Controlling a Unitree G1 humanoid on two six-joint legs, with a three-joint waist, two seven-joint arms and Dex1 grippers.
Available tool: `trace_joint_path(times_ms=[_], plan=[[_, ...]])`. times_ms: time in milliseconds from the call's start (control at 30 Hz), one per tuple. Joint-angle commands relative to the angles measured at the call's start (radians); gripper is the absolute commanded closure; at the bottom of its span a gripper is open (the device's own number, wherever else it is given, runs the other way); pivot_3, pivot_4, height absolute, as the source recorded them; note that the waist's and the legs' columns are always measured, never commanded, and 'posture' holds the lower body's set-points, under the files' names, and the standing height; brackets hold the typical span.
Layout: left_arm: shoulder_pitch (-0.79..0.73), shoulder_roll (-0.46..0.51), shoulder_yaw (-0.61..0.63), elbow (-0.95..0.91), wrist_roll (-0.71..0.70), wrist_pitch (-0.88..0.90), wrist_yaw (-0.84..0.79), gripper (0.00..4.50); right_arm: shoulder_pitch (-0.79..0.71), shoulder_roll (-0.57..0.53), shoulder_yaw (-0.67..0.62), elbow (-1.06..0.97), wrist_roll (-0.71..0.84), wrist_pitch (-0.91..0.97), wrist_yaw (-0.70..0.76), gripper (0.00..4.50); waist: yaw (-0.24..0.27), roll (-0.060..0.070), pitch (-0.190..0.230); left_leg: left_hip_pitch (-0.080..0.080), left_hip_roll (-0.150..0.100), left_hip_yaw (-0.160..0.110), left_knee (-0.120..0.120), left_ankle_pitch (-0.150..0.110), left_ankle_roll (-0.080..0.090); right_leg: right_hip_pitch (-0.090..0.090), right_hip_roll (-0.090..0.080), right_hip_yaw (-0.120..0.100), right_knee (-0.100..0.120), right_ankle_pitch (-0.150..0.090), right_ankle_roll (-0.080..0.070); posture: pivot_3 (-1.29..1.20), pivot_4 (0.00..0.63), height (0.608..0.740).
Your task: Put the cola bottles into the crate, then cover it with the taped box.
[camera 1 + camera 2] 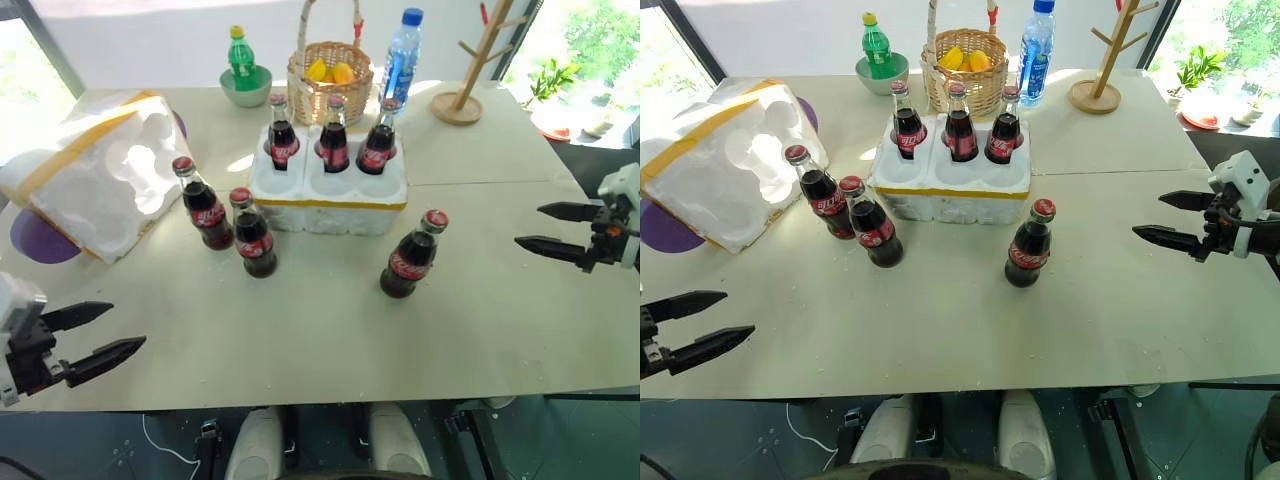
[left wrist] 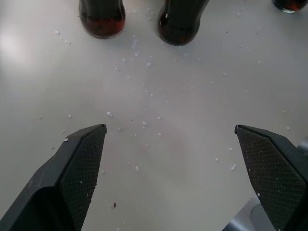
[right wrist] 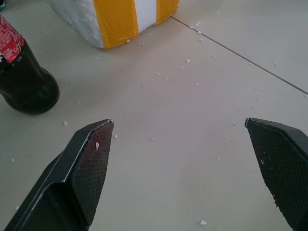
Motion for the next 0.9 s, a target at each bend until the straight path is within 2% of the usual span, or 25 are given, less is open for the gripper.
trace_joint_path(times_ms=[33, 333, 600, 733, 900], plan=[[-0.006, -0.012, 0.024, -0.027, 0.0, -0.012, 0.016, 0.03, -0.023, -0.004, -0.013, 0.008, -0.003, -0.027, 0.005, 0.0, 0.0, 0.0, 0.0, 0.0, 0.0, 0.0, 0.0, 0.0, 0.0, 0.0, 0.0, 0.0, 0.0, 0.0, 0.0, 0.0, 0.15, 0.74], [-0.04, -0.018, 0.003, -0.009, -0.004, 0.02, 0.078, 0.03, -0.016, 0.008, -0.027, 0.012, 0.001, -0.043, -0.002, 0.0, 0.0, 0.0, 0.0, 0.0, 0.0, 0.0, 0.0, 0.001, 0.002, 0.0, 0.001, 0.0, 0.0, 0.0, 0.0, 0.0, 0.15, 0.74], [-0.212, 0.006, -0.072, 0.043, 0.004, -0.002, 0.134, 0.03, -0.068, -0.017, -0.041, -0.027, 0.061, 0.059, 0.046, 0.0, 0.002, 0.001, 0.0, 0.0, 0.0, 0.0, 0.001, 0.002, 0.002, 0.001, 0.003, 0.0, 0.001, 0.0, 0.0, 0.0, 0.15, 0.74], [-0.406, 0.056, -0.193, 0.148, 0.024, -0.03, 0.145, 0.03, -0.145, -0.062, -0.038, -0.146, 0.168, 0.219, 0.148, 0.0, 0.004, 0.002, 0.0, 0.0, 0.0, 0.0, 0.001, 0.002, 0.002, 0.001, 0.004, 0.0, 0.002, 0.0, 0.0, 0.0, 0.15, 0.74], [-0.669, 0.087, -0.434, 0.349, 0.129, -0.126, 0.099, 0.03, -0.213, -0.083, -0.013, -0.33, 0.296, 0.401, 0.219, 0.0, 0.005, 0.004, 0.0, 0.0, 0.0, 0.0, 0.001, 0.003, 0.001, 0.001, 0.004, -0.001, 0.003, 0.0, 0.001, 0.0, 0.15, 0.74]])
